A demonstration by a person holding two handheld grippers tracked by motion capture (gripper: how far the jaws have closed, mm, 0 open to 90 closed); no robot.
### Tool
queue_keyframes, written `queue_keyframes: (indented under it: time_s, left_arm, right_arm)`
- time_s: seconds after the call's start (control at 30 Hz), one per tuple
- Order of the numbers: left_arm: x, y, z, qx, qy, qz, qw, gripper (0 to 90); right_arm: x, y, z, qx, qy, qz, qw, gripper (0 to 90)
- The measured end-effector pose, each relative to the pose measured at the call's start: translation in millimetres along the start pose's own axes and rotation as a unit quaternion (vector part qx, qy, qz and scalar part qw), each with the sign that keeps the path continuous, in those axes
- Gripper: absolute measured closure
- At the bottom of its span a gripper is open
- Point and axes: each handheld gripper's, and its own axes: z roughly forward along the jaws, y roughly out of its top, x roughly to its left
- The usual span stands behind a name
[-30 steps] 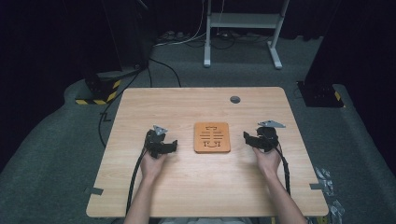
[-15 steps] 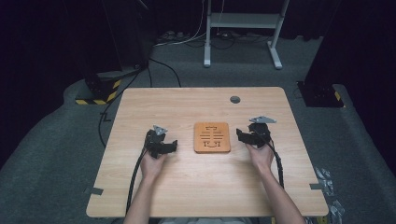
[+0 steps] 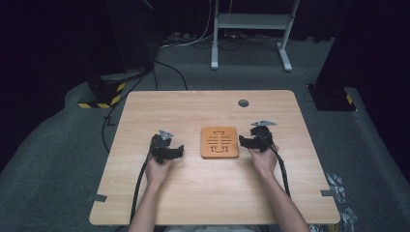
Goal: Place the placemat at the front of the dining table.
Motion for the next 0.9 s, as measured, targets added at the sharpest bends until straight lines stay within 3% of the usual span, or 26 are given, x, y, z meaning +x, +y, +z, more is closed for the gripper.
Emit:
queue_keyframes:
  time_s: [0.9]
  left_arm:
    - [0.0, 0.0, 0.0, 0.0, 0.0, 0.0, 1.0, 22.4]
  right_arm:
    - [4.8, -4.1, 18.1, 0.024, -0.001, 0.0, 0.9997, 23.5]
